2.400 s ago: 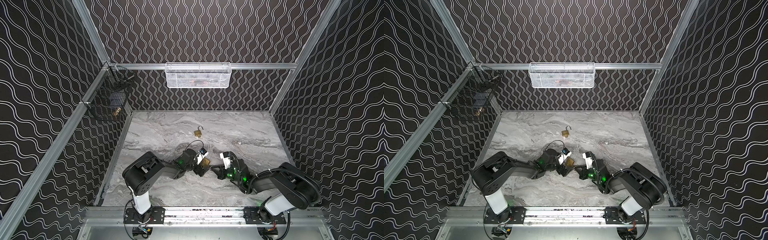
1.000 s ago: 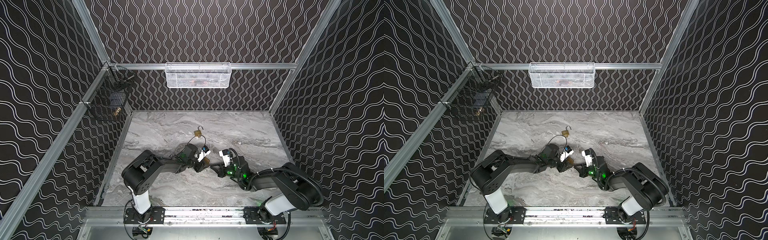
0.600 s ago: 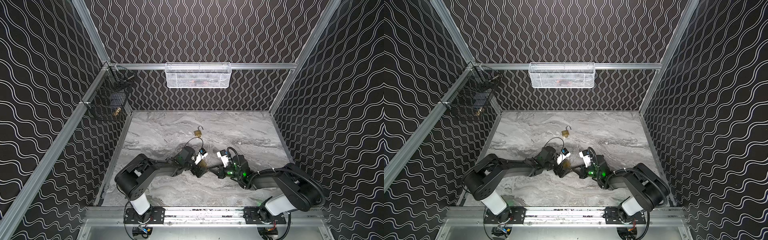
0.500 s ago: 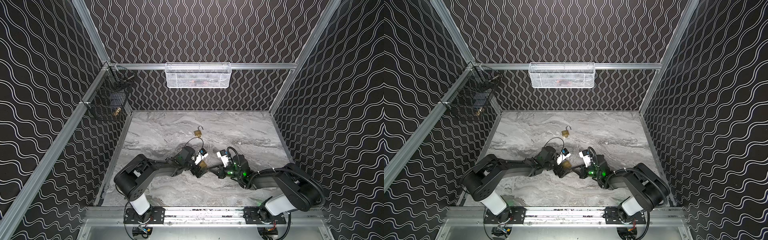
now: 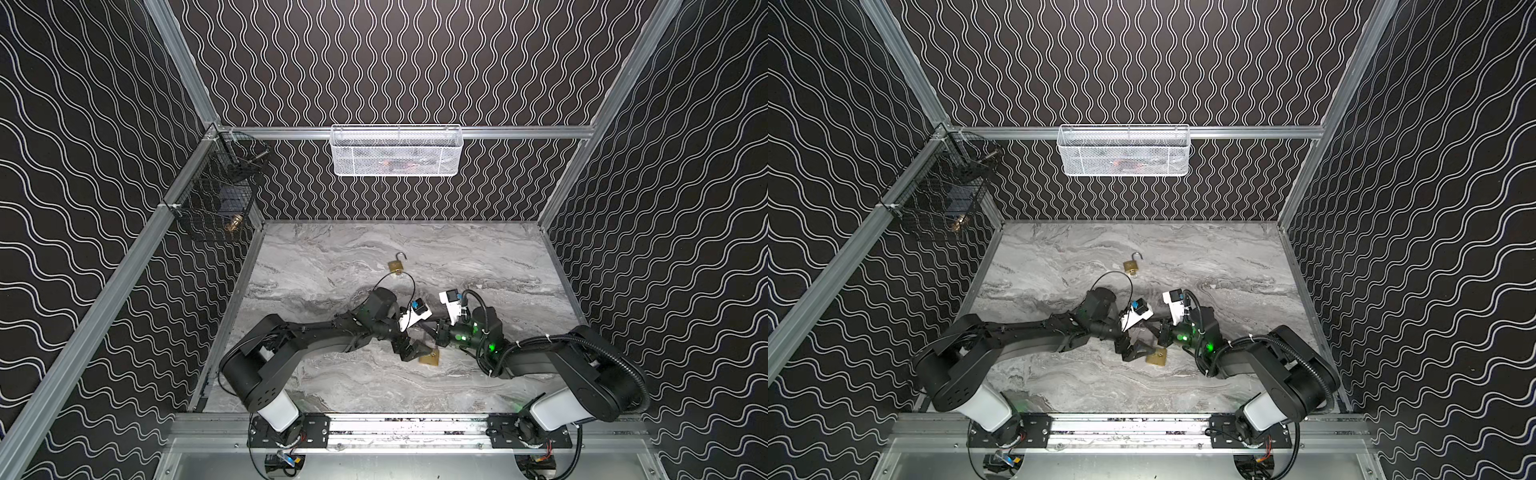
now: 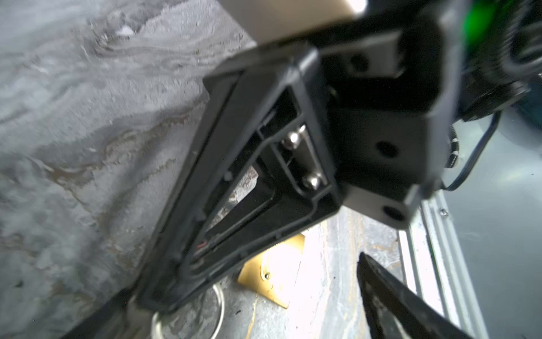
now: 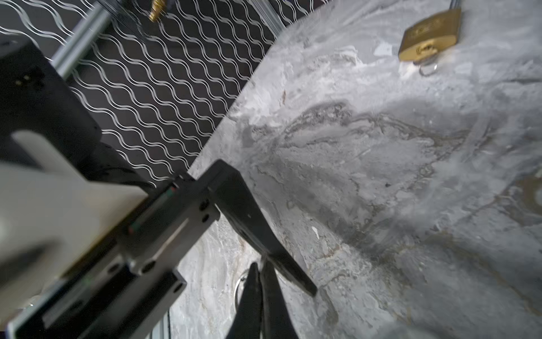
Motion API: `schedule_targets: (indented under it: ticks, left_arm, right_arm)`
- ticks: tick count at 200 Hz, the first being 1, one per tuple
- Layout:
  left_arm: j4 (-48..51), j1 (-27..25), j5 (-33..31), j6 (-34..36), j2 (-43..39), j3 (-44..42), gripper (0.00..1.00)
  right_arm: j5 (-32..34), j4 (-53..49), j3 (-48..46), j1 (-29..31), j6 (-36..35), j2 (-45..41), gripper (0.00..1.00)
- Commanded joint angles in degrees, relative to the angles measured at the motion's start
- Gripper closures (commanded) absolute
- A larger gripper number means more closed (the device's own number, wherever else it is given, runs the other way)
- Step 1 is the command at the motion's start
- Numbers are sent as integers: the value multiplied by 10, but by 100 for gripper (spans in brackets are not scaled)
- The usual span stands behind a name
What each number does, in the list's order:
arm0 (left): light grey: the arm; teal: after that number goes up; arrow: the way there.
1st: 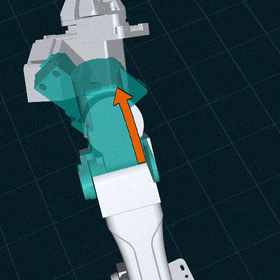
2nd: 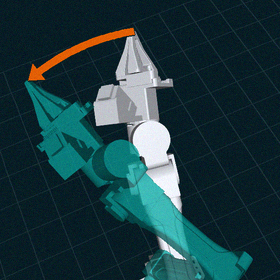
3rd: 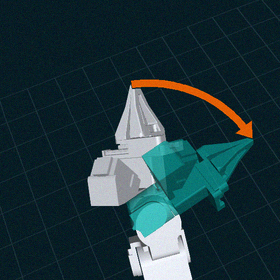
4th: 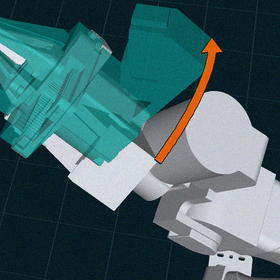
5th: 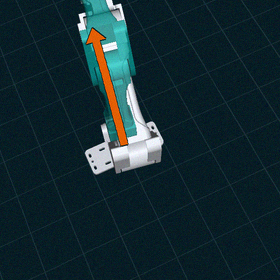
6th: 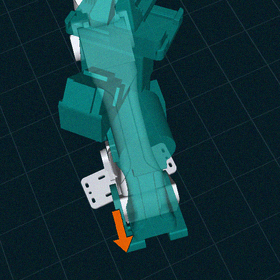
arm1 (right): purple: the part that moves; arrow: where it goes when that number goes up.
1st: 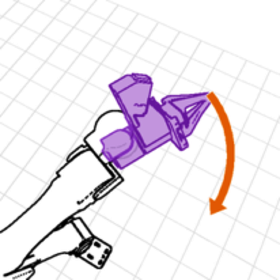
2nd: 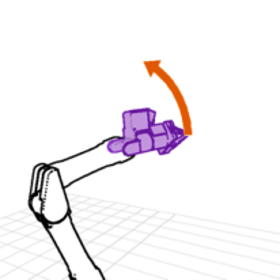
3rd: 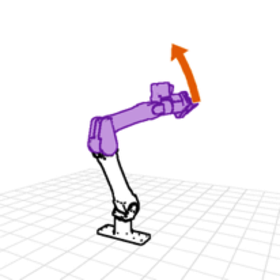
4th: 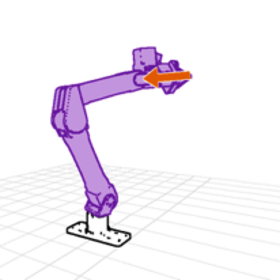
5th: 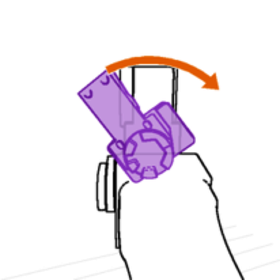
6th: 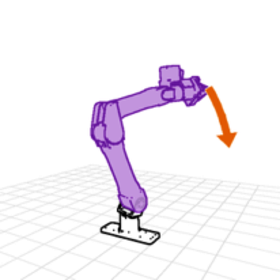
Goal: Unlock with the key
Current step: 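Pull the padlock off the key with the left gripper while the right draws back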
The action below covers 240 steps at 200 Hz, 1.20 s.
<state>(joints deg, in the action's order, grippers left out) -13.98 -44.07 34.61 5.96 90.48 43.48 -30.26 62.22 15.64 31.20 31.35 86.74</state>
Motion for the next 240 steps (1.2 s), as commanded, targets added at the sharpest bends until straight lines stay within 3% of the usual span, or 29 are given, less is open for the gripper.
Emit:
schedule_targets:
  ticks: [1,30,42,55,65,72,91,114,125,133,159,210,240]
  left_arm:
    - [43,10,-28,-5,-31,-8,1]
    - [65,22,-61,-44,-58,-16,1]
    - [65,21,-67,-100,-74,-18,1]
    - [88,22,-77,-181,-83,-10,1]
    - [147,17,-85,-190,-85,15,1]
    - [200,5,-123,-177,-90,38,1]
    - [229,-60,-215,-136,-108,56,1]
    - [313,-170,-440,-94,-100,122,1]
    - [280,-194,-538,-116,-98,113,1]
    - [233,-187,-530,-154,-93,86,1]
    - [167,-152,-349,-239,-41,79,1]
    - [393,-174,-365,-338,118,253,13]
    - [445,-198,-388,-379,139,265,13]
  right_arm:
    - [25,45,-24,-23,27,-10,100]
    - [49,4,-54,-36,33,-50,100]
    - [68,-19,-73,-36,41,-89,100]
    - [104,-93,-87,-36,50,-146,100]
    - [130,-169,-93,-36,52,-199,100]
    - [155,-218,-100,-36,58,-238,100]
    - [207,-326,-127,-36,88,-351,100]
    - [244,-466,-145,-36,111,-495,100]
    - [256,-515,-153,-35,117,-553,100]
    - [265,-545,-157,-36,122,-589,100]
    - [289,-614,-167,-36,144,-660,100]
    - [272,-639,-197,-34,153,-736,100]
    - [270,-669,-192,-35,153,-764,100]
